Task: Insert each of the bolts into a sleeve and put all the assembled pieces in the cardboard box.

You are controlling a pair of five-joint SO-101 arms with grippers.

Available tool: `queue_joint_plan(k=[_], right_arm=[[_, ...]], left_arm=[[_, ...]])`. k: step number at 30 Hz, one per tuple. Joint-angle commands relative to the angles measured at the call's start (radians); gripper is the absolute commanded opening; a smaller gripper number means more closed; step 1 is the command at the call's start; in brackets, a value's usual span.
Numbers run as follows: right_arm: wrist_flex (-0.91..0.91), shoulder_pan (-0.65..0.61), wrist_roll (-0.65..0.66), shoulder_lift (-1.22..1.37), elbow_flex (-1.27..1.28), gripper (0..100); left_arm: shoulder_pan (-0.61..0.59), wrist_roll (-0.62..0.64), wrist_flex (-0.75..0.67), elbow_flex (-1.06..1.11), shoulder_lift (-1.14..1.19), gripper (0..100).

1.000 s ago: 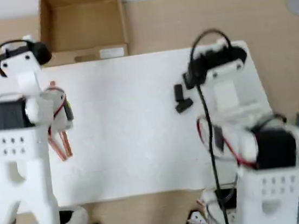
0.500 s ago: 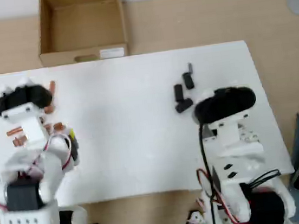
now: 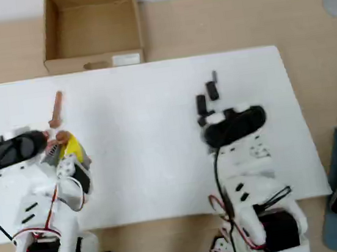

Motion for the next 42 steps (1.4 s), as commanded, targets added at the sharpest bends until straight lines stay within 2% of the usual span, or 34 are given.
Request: queue_joint_plan(k=[1, 5, 13, 17, 24, 36, 42], right_arm=[[-0.035, -0.104, -0.012, -0.031, 0.013, 0.9], [-0.037, -0.199, -0.012, -0.036, 0.021, 0.9], [-0.081, -0.381, -0.012, -0.038, 0.021, 0.9], [-0.132, -0.466, -0.012, -0.038, 0.036, 0.9], [-0.189, -0.552, -0.012, -0.039, 0.053, 0.9], [-0.193, -0.575, -0.008, -0.039, 0.048, 0.9], [-0.193, -0.575, -0.008, -0.039, 0.051, 0.9]], left_arm=[[0.008, 0.084, -0.058, -0.005, -0.018, 0], [0.055, 0.118, -0.127, -0.005, -0.019, 0], [0.229, 0.123, -0.241, -0.005, -0.019, 0], [0.278, 0.193, -0.293, -0.006, -0.021, 0], [0.397, 0.245, -0.301, -0.006, -0.021, 0], [0.489, 0.255, -0.299, -0.008, -0.021, 0], [0.499, 0.25, -0.292, -0.037, -0.016, 0]])
